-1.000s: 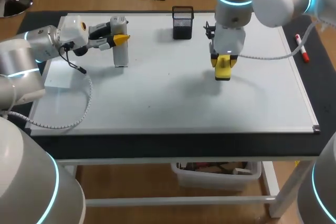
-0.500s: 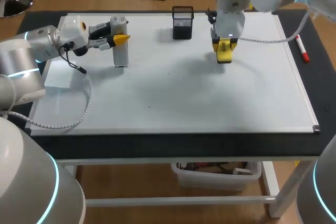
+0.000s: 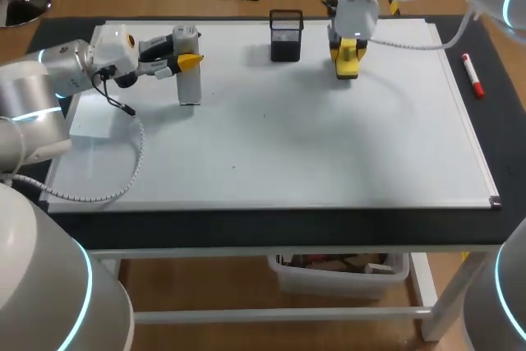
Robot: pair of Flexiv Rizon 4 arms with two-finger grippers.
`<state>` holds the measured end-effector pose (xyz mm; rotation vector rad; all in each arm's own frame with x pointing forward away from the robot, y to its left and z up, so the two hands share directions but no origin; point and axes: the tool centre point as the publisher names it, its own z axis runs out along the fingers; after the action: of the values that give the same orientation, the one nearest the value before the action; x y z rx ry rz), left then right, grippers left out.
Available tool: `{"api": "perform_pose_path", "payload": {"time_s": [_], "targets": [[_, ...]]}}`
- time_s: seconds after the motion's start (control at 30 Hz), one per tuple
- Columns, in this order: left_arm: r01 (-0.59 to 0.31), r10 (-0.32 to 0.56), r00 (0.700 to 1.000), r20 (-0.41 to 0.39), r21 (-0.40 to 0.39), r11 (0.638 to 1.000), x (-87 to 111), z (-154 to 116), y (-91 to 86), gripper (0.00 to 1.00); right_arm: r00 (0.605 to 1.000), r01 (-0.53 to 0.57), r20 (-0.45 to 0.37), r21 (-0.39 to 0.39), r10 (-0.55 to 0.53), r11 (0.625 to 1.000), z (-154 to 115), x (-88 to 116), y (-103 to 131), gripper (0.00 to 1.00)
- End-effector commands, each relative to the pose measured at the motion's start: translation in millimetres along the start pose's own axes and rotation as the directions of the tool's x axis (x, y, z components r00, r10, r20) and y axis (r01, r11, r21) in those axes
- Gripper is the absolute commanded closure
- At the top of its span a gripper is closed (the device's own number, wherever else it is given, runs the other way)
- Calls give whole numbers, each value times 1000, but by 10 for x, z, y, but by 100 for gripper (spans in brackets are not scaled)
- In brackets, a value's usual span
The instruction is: Pick up the inspection probe, press it on each red-marked spot on the whiteboard one by one, put down the probe, pick up the eraser, and wipe off all the red marks.
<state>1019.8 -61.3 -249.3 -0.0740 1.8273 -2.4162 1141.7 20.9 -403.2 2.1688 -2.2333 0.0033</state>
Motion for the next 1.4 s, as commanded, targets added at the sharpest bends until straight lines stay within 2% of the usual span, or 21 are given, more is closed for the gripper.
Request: {"api": "perform_pose_path", "payload": {"time_s": [0.03,0.47,1.1,1.27,1.3,1.33,1.4], "targets": [[-2,2,1000,3,-1,1000,10,10,-10,100,1000,1,-15,-104,-3,995,72,-61,-360,100],[-2,2,1000,3,-1,1000,10,10,-10,100,1000,-13,-7,-122,12,992,132,-89,-531,100],[-2,2,1000,3,-1,1000,10,10,-10,100,1000,-11,17,-129,14,992,137,-107,-565,100],[-2,2,1000,3,-1,1000,10,10,-10,100,999,-5,51,-133,12,991,107,-126,-562,100],[-2,2,1000,3,-1,1000,10,10,-10,100,998,-7,56,-134,14,991,94,-127,-559,95],[-2,2,1000,3,-1,1000,10,10,-10,100,998,-6,60,-131,14,991,83,-127,-555,67],[-2,2,1000,3,-1,1000,10,10,-10,100,998,-6,53,-129,13,992,70,-127,-545,65]]}}
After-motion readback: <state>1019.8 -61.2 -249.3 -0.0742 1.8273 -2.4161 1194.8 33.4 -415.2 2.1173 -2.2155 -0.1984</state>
